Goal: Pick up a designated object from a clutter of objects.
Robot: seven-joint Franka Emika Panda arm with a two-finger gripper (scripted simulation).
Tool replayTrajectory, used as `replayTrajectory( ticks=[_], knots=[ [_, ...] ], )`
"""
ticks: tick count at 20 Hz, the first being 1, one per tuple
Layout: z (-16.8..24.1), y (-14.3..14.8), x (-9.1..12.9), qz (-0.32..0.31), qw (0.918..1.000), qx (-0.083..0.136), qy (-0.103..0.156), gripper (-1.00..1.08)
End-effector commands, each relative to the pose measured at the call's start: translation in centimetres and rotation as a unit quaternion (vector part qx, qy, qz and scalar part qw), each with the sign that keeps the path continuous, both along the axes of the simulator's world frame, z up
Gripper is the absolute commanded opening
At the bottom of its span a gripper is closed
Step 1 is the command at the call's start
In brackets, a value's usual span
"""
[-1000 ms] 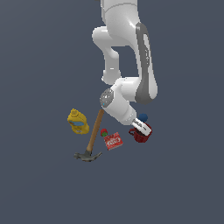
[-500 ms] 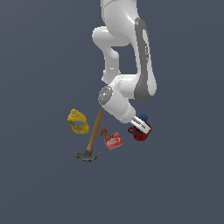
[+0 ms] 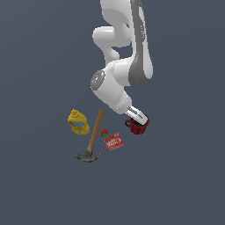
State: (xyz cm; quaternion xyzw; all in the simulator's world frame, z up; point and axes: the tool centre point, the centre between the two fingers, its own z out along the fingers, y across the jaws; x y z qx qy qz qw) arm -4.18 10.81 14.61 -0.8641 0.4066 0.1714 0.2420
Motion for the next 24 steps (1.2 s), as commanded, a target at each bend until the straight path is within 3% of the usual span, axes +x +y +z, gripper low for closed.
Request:
replayTrajectory(
  ticks=[1,24],
  knots=[
    [2.2,-1.0,-0.4,0.000,1.0000,0.000,-0.001,-1.00],
    [24.9,-11.2,-5.7,-0.001,1.0000,-0.003,0.001,-1.00]
  ],
)
